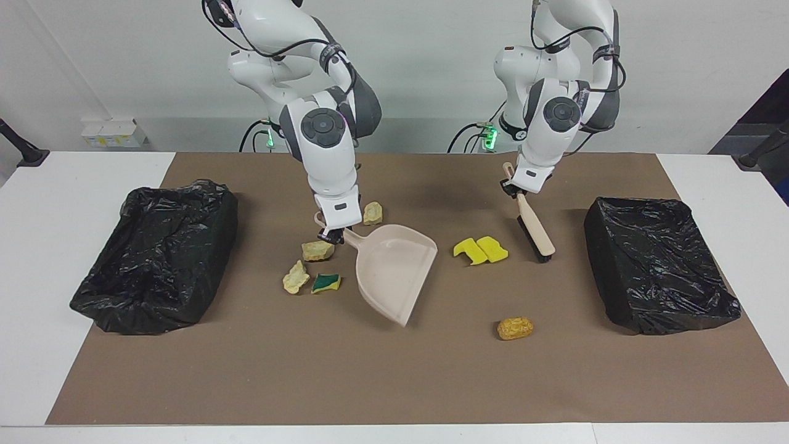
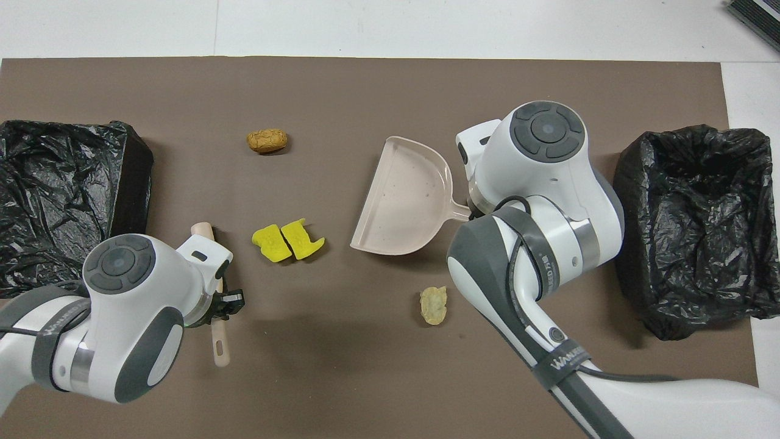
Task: Sweep and dump trash in bin
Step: 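Sweep the yellow sponges into the dustpan with the left gripper's brush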
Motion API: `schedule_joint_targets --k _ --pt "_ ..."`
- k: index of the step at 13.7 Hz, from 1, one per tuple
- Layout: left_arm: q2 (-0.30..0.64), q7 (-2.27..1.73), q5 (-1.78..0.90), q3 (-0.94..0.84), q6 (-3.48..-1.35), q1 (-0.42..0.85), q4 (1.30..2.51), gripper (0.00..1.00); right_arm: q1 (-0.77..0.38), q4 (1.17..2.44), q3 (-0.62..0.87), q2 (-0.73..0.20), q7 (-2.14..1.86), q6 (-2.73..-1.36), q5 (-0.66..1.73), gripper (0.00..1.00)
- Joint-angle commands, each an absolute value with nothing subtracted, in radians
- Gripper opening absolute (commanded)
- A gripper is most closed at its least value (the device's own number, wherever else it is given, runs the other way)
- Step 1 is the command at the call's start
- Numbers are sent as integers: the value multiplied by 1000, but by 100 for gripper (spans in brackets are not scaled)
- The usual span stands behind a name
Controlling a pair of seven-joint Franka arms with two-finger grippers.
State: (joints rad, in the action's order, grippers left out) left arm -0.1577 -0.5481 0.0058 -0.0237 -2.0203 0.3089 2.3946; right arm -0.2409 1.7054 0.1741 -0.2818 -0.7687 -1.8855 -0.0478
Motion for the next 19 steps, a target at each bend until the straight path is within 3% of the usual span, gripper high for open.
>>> schedule_joint_targets --k 1,14,19 --pt "-153 -543 6 -26 -2068 322 2425 0 -293 1787 179 -262 -821 -1930 -128 0" --pt "-140 -391 -44 -29 -2132 429 2421 0 -333 1813 179 -293 -818 -1973 -173 0" --pt "-130 -322 -202 -32 -2181 498 2408 0 -333 1813 179 -295 -811 -1974 -172 0"
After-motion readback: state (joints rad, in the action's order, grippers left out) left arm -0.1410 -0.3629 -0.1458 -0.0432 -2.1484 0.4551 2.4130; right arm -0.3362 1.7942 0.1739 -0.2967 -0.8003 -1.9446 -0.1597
